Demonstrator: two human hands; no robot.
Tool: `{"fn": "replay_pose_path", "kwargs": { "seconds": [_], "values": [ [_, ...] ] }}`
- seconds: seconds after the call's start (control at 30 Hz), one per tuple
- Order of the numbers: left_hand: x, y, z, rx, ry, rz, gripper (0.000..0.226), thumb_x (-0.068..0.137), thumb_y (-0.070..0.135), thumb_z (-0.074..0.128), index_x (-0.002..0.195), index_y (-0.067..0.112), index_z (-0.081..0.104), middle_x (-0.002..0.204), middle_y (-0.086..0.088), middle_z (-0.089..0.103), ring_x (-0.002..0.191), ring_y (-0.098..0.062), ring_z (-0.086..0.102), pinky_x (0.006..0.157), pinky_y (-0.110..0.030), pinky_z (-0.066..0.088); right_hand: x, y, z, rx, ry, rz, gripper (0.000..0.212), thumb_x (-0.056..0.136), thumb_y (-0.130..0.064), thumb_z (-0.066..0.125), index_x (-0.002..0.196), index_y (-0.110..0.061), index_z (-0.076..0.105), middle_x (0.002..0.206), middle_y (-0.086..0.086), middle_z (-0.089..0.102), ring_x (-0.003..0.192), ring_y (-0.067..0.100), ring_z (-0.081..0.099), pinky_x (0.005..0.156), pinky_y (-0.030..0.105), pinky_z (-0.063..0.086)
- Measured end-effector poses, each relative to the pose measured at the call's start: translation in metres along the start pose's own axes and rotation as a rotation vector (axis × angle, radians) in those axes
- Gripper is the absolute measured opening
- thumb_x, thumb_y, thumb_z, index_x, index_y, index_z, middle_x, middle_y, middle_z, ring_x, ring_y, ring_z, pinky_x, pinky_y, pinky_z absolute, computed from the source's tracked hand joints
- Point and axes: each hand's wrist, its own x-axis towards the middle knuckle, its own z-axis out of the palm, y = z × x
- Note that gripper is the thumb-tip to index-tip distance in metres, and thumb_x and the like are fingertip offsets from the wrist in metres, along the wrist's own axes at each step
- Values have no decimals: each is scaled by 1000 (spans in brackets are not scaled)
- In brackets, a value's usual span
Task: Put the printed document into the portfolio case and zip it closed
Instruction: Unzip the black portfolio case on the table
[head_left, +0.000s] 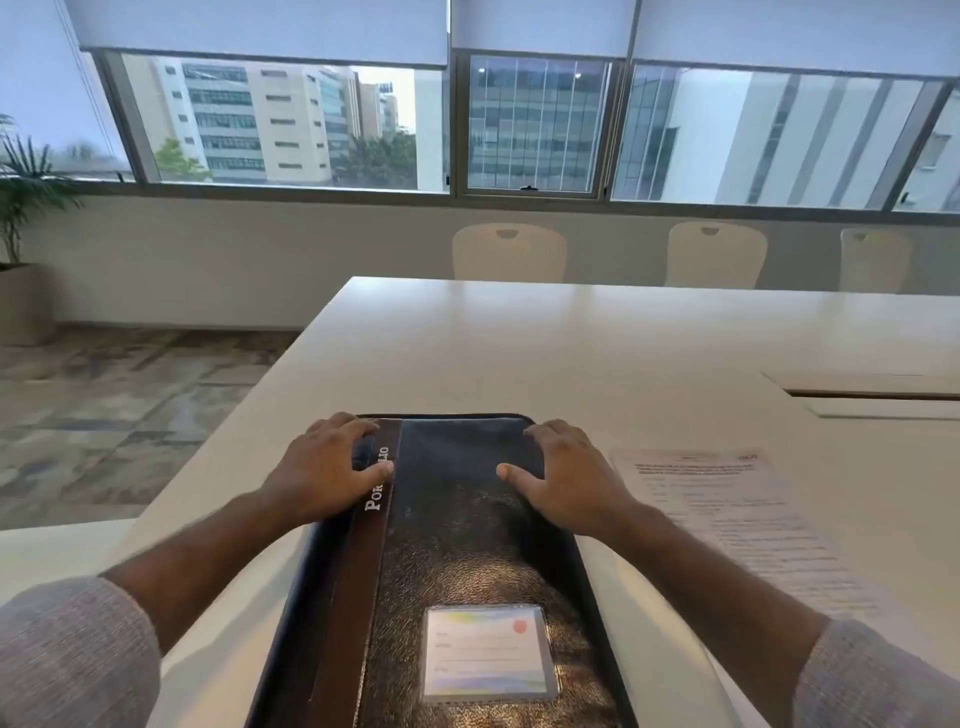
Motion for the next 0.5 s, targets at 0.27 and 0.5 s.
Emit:
{"fn": "replay_pose_path", "kwargs": {
  "seconds": [0.27, 0.5],
  "values": [
    [20, -24, 22, -303, 41, -237, 50, 90, 37, 65, 134, 15, 55, 137, -7, 48, 122, -29, 48, 105, -43, 38, 25, 1, 19, 13, 44, -7, 43, 88, -40, 58, 122, -14, 58, 119, 3, 58, 113, 20, 49, 99, 35, 42],
    [35, -33, 30, -402, 57, -261, 49, 93, 37, 60, 138, 19, 53, 141, -1, 53, 121, -22, 52, 103, -39, 40, 61, -12, 29, 24, 10, -78, 37, 89, -34, 56, 120, -13, 58, 120, 2, 58, 114, 20, 48, 100, 35, 39]
  ]
}}
